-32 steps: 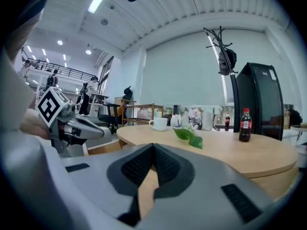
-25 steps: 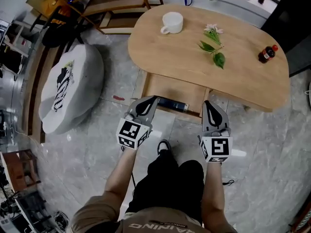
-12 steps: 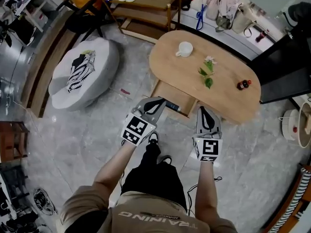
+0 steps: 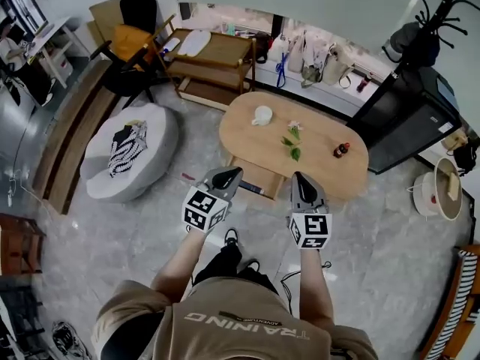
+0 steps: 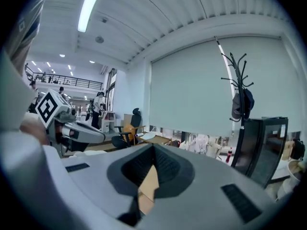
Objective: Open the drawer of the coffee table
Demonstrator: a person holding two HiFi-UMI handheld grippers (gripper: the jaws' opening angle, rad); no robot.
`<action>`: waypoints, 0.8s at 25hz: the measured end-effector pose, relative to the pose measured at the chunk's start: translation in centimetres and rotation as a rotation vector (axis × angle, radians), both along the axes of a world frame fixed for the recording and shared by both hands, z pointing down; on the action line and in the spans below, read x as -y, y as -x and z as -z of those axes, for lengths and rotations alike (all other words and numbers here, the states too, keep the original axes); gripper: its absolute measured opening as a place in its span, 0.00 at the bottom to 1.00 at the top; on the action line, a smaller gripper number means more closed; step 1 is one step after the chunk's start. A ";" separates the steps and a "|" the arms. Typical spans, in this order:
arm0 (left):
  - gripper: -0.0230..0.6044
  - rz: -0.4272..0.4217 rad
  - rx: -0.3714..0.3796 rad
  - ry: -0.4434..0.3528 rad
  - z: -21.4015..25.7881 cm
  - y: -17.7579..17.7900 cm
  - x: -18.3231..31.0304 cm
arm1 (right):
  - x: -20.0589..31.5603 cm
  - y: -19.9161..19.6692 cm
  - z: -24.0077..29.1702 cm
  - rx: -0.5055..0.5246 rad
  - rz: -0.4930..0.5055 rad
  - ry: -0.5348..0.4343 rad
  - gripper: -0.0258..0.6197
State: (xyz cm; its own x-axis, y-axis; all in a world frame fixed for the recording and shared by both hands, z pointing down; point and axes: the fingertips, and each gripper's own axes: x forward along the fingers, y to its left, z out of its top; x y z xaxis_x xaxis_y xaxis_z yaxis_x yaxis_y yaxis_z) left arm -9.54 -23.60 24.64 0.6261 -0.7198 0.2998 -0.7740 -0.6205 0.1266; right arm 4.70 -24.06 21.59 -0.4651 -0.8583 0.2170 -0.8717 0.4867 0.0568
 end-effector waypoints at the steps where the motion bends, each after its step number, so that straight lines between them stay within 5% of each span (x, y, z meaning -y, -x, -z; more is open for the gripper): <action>1: 0.05 -0.005 -0.002 -0.010 0.8 0.0 0.2 | 0.0 -0.1 0.7 -0.008 0.001 -0.012 0.05; 7: 0.05 -0.058 0.022 -0.125 6.0 -0.4 1.1 | 0.2 0.1 3.6 -0.038 0.033 -0.061 0.05; 20: 0.05 -0.121 0.012 -0.121 5.7 -0.3 7.0 | 4.0 -0.3 4.0 0.016 -0.039 -0.110 0.05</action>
